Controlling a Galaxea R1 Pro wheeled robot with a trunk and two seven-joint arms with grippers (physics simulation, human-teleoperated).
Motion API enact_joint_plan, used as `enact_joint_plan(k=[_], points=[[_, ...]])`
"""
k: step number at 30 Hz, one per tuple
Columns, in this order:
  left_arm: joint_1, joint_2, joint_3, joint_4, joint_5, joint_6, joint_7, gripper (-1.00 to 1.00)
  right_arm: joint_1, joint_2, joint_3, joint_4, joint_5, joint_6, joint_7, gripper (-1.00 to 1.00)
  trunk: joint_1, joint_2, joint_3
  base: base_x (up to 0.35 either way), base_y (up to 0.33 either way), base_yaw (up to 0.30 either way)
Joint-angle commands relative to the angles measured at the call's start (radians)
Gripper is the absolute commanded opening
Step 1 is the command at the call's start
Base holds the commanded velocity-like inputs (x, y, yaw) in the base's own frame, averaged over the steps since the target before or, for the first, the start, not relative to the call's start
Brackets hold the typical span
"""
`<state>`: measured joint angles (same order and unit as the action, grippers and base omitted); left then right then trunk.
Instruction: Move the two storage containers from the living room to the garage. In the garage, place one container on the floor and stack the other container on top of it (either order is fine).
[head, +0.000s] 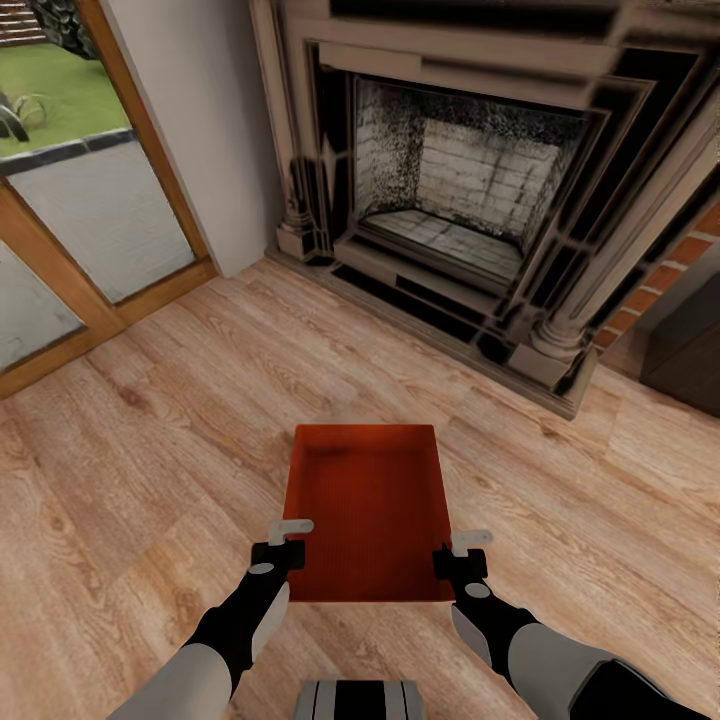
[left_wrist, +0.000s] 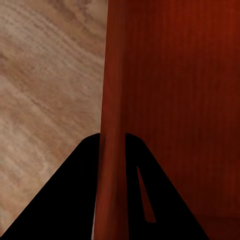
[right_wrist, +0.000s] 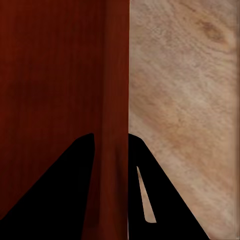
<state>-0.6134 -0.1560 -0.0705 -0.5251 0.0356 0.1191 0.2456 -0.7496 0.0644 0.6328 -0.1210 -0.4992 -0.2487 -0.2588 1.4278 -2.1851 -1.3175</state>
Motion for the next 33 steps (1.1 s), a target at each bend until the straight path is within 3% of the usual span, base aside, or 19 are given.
enact_joint_plan(k=[1, 9, 24, 29, 33], points=[[0.0, 0.001, -0.009, -0.003, 0.001, 0.007, 0.012, -1.0, 0.0, 0.0, 0.008, 0.001, -0.013, -0.003, -0.002, -1.0, -0.004, 0.007, 0.003, 0.0, 0.0, 0.0], [0.0, 0.003, -0.009, -0.004, 0.034, 0.007, 0.012, -1.0, 0.0, 0.0, 0.008, 0.001, -0.013, -0.004, -0.002, -1.0, -0.035, 0.063, 0.028, 0.0, 0.0, 0.0], [0.0, 0.003, -0.008, 0.002, 0.038, 0.007, 0.012, -1.0, 0.0, -0.001, 0.008, 0.001, -0.013, -0.004, -0.002, -1.0, -0.092, 0.168, 0.075, 0.0, 0.0, 0.0], [0.0, 0.003, 0.032, 0.007, 0.038, 0.007, 0.012, -1.0, 0.0, -0.001, 0.008, 0.001, -0.013, -0.004, -0.002, -1.0, -0.111, 0.203, 0.09, 0.0, 0.0, 0.0], [0.0, 0.003, 0.041, 0.007, 0.038, 0.007, 0.012, -1.0, 0.0, -0.002, 0.007, 0.001, -0.014, -0.003, -0.002, -1.0, -0.127, 0.231, 0.103, 0.0, 0.0, 0.0]])
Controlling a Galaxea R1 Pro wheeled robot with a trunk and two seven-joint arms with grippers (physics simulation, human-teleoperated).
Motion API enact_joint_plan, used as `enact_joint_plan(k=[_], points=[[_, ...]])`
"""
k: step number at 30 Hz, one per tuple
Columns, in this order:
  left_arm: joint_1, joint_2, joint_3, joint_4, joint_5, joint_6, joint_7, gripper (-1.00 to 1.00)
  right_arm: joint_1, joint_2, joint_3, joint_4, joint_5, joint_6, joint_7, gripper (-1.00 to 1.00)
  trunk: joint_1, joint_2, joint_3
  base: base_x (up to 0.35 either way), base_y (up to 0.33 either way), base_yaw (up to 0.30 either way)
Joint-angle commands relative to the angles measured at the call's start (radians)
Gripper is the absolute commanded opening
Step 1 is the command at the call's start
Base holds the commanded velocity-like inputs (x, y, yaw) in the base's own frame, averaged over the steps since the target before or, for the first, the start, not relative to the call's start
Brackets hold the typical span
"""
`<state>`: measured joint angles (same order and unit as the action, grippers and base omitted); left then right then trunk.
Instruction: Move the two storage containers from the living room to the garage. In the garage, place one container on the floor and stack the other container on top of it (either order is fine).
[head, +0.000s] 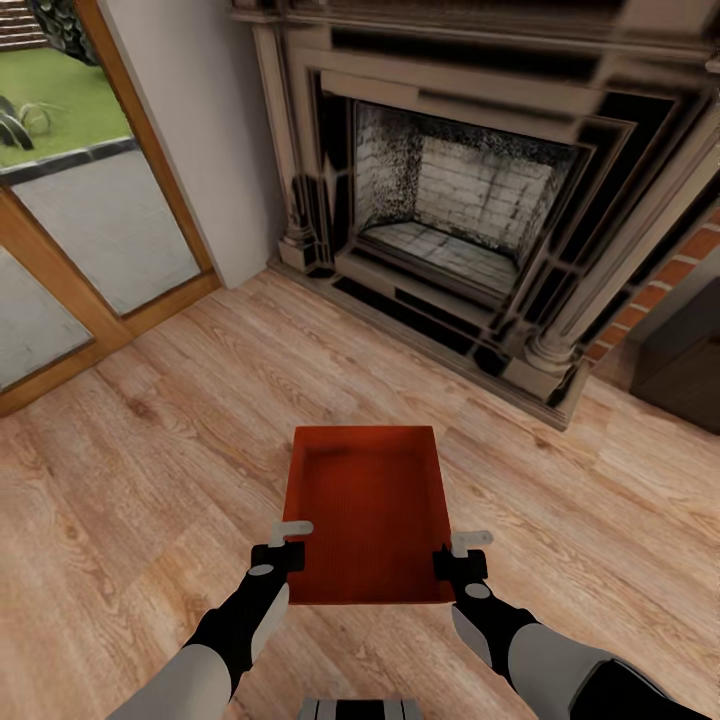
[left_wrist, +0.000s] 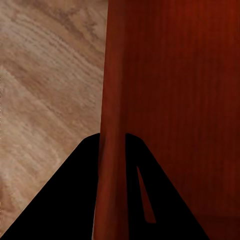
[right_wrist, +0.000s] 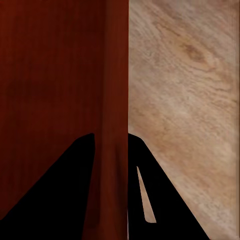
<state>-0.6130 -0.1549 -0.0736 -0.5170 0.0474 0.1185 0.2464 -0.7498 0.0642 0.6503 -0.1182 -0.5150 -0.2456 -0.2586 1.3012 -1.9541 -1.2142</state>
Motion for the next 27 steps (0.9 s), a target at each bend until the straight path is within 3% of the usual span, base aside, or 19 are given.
enact_joint_plan(k=[1, 27], points=[[-0.001, 0.001, 0.046, -0.001, 0.026, 0.007, 0.01, -1.0, 0.0, -0.001, -0.011, -0.001, 0.002, -0.006, -0.002, -1.0, -0.004, 0.007, 0.003, 0.0, 0.0, 0.0], [-0.001, 0.001, 0.048, -0.004, 0.026, 0.007, 0.01, -1.0, 0.0, 0.004, -0.011, -0.001, 0.0, -0.007, -0.002, -1.0, -0.104, 0.189, 0.084, 0.0, 0.0, 0.0]])
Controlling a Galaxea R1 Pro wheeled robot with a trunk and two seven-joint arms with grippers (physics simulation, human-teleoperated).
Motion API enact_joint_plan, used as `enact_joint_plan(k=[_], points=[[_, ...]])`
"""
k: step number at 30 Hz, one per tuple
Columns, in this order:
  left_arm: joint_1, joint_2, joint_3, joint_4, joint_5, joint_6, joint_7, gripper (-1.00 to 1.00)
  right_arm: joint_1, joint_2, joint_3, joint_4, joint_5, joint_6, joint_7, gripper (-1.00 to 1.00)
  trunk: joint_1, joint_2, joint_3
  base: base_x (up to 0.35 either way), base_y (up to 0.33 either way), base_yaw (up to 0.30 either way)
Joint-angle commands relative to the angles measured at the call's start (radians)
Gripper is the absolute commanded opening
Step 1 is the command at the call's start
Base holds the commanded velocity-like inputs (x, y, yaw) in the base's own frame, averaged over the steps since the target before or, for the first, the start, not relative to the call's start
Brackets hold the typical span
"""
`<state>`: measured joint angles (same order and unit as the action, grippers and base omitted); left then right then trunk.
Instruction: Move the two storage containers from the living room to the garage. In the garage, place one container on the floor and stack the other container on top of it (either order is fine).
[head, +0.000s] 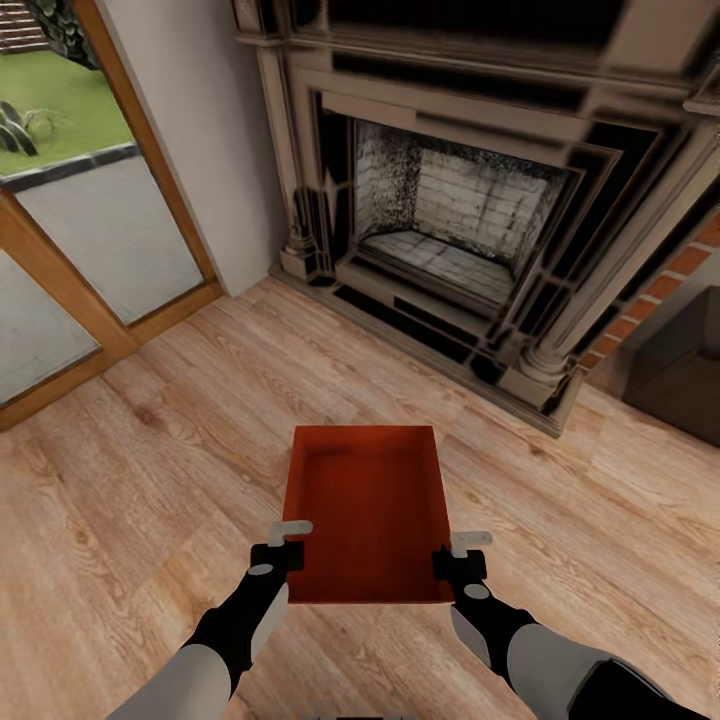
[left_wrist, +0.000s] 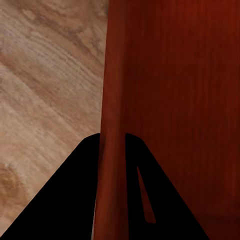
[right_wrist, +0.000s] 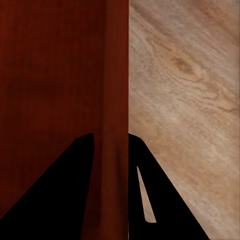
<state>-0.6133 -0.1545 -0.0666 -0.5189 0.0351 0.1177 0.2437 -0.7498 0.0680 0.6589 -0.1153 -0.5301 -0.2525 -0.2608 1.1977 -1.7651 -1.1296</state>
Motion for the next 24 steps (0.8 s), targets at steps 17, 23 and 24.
enact_joint_plan(k=[17, 23, 24], points=[[0.0, 0.001, 0.041, -0.005, 0.039, 0.008, 0.014, -1.0, 0.0, 0.0, -0.019, -0.004, 0.015, 0.001, 0.0, -1.0, -0.065, 0.119, 0.053, 0.0, 0.0, 0.0], [0.0, 0.001, 0.041, -0.006, 0.039, 0.008, 0.014, -1.0, 0.0, 0.005, -0.021, -0.004, 0.012, 0.0, 0.001, -1.0, -0.088, 0.161, 0.072, 0.0, 0.0, 0.0], [0.0, 0.001, 0.041, -0.006, 0.039, 0.008, 0.014, -1.0, 0.0, 0.006, -0.021, -0.004, 0.013, 0.0, 0.001, -1.0, -0.092, 0.168, 0.075, 0.0, 0.0, 0.0]])
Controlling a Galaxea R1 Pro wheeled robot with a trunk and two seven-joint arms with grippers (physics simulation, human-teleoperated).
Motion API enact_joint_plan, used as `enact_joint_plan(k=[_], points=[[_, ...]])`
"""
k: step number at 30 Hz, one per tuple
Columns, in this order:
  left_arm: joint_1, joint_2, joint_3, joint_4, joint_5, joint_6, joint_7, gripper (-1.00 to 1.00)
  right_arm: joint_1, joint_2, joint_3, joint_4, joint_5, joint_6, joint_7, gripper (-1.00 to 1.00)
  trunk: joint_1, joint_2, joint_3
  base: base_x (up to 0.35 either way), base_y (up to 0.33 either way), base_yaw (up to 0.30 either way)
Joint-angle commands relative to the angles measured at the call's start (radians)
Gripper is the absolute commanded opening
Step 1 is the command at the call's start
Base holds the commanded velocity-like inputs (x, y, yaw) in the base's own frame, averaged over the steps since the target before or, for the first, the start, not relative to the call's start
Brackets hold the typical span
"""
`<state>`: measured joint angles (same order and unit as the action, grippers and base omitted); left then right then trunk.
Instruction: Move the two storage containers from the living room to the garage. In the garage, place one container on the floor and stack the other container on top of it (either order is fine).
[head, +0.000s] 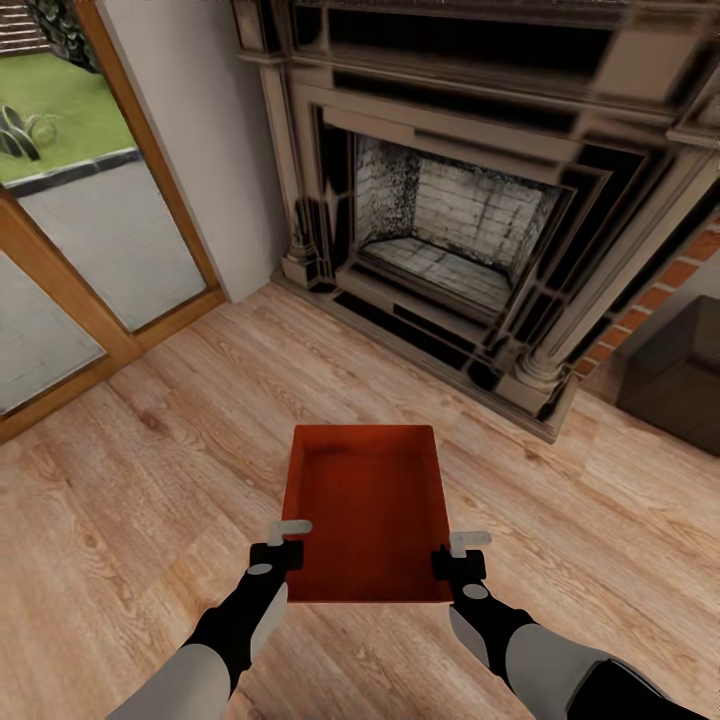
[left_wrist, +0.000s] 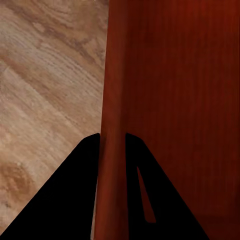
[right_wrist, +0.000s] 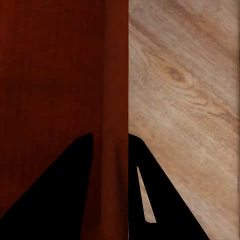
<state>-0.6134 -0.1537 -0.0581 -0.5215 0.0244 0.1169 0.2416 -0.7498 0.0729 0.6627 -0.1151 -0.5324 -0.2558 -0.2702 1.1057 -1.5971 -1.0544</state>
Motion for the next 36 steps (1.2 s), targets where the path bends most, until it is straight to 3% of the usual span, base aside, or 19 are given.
enact_joint_plan(k=[1, 36], points=[[0.0, 0.0, 0.032, -0.003, 0.049, 0.009, 0.016, -1.0, 0.0, 0.001, -0.024, -0.005, 0.016, 0.003, 0.011, -1.0, -0.004, 0.007, 0.003, 0.0, 0.0, 0.0], [0.0, 0.005, 0.034, -0.006, 0.049, 0.009, 0.015, -1.0, 0.0, 0.001, -0.022, -0.005, 0.022, 0.001, 0.011, -1.0, -0.138, 0.252, 0.112, 0.0, 0.0, 0.0]])
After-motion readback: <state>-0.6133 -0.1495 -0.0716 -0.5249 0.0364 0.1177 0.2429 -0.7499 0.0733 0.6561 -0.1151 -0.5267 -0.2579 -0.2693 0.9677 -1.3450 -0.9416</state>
